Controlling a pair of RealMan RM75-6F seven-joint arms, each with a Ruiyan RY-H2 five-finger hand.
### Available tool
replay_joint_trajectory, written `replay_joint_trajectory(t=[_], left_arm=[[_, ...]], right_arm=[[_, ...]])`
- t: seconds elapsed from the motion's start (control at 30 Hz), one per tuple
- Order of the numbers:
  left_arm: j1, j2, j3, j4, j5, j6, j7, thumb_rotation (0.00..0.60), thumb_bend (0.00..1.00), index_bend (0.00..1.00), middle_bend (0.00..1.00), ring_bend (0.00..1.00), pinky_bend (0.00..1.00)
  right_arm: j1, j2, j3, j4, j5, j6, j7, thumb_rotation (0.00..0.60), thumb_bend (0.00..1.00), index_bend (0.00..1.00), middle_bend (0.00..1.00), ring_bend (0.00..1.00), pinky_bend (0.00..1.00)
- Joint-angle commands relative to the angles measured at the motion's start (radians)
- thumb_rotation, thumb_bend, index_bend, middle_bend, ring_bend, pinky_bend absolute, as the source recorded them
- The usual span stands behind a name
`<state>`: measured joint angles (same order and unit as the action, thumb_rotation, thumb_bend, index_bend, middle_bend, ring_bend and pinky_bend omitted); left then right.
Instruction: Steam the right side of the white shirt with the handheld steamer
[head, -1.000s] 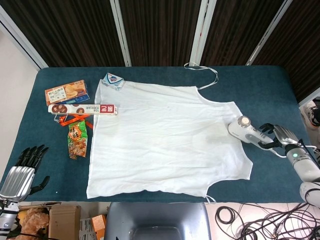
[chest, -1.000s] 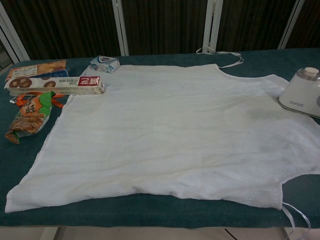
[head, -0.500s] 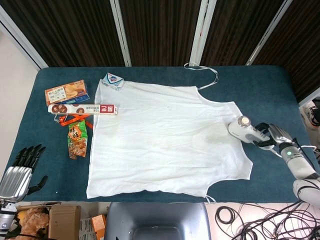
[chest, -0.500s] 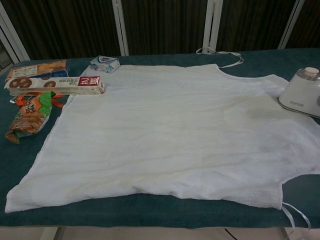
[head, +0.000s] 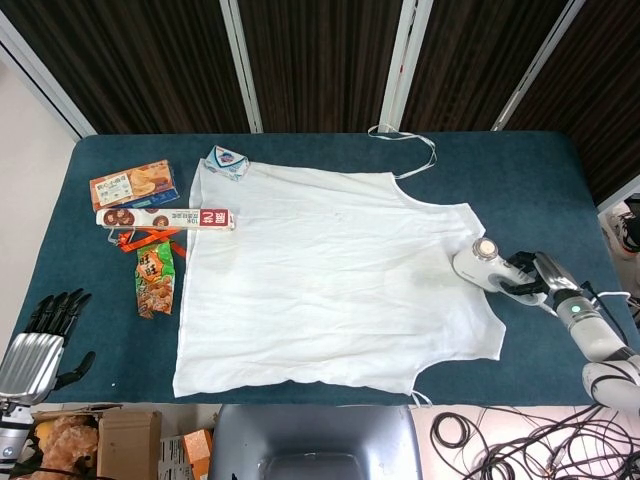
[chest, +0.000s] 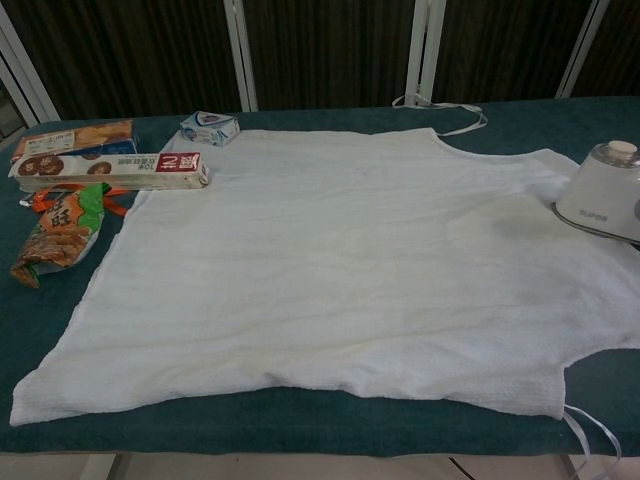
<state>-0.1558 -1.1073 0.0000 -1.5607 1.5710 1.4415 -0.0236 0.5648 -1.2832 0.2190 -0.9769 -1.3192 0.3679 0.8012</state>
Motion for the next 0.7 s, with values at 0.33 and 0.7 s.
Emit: replay_joint_trajectory(t=[0.33, 0.7], left_arm=[[0.005, 0.003, 0.000, 0.000, 0.005, 0.010, -0.006, 0.600, 0.33, 0.00, 0.04, 0.00, 0.05], [0.005, 0.005, 0.000, 0.000, 0.008, 0.011, -0.009, 0.600, 0.33, 0.00, 0.04, 0.00, 0.05]], right_arm=[[0.021, -0.013, -0.020, 0.029, -0.058, -0.003, 0.127, 0.600, 0.30, 0.50, 0.52, 0.48, 0.73], [0.036, -0.010, -0.037, 0.013, -0.061, 0.022, 0.132, 0.600, 0.40, 0.64, 0.68, 0.63, 0.95]])
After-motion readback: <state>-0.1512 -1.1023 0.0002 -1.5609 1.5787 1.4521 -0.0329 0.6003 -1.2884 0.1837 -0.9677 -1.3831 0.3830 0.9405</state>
